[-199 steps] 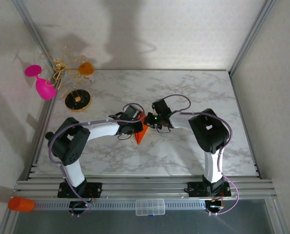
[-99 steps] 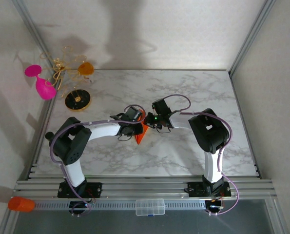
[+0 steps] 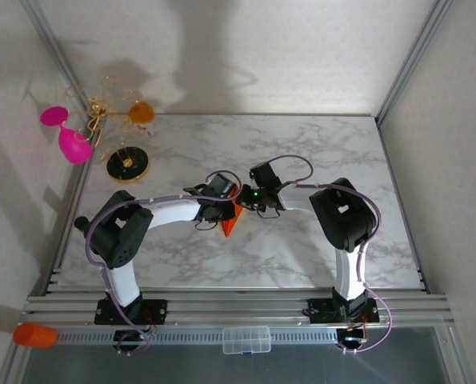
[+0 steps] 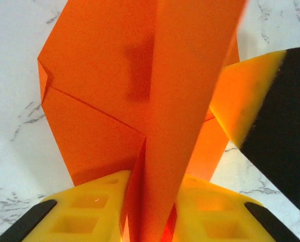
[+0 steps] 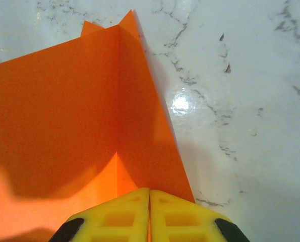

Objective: Fold a paper plane with a square sheet of paper (pick it up from the middle)
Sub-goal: Move the paper plane to the top-center of the table.

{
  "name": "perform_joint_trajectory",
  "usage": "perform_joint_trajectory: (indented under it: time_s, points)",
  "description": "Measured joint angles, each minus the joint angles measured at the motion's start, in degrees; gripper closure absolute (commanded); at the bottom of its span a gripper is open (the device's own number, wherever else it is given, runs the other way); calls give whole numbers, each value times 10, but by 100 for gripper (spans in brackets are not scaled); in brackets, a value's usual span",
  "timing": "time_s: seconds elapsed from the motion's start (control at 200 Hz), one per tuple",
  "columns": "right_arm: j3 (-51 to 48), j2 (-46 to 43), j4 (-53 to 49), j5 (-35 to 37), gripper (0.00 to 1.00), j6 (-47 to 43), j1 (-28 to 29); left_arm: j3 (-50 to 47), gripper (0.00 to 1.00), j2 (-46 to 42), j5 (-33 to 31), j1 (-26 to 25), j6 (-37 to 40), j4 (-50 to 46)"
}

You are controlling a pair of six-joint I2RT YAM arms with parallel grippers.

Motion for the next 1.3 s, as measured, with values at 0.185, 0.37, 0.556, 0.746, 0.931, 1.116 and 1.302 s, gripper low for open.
perform_joint_trajectory:
  time_s: [0.185, 0.37, 0.556, 0.746, 0.931, 1.116, 1.302]
  points:
    - [0, 0, 0, 0, 90, 0, 0, 5, 79, 6, 0, 0, 0, -1]
    - [0, 0, 1, 0, 89, 0, 0, 8, 87, 13, 0, 0, 0, -6]
    - [0, -1, 5, -6, 80, 2, -1, 17, 93, 15, -5, -2, 7, -17]
    - [-2, -27, -6, -5, 60, 2, -13, 22, 95, 14, -24, 3, 15, -27]
    - [-32, -120, 1, 37, 45, -5, -54, 45, 95, 12, -43, 23, 36, -54]
    - [-61, -183, 3, 109, 38, -23, -82, 148, 95, 41, -73, 50, 60, -70]
    - [-76, -185, 0, 156, 30, -45, -83, 266, 94, 126, -102, 68, 73, -75]
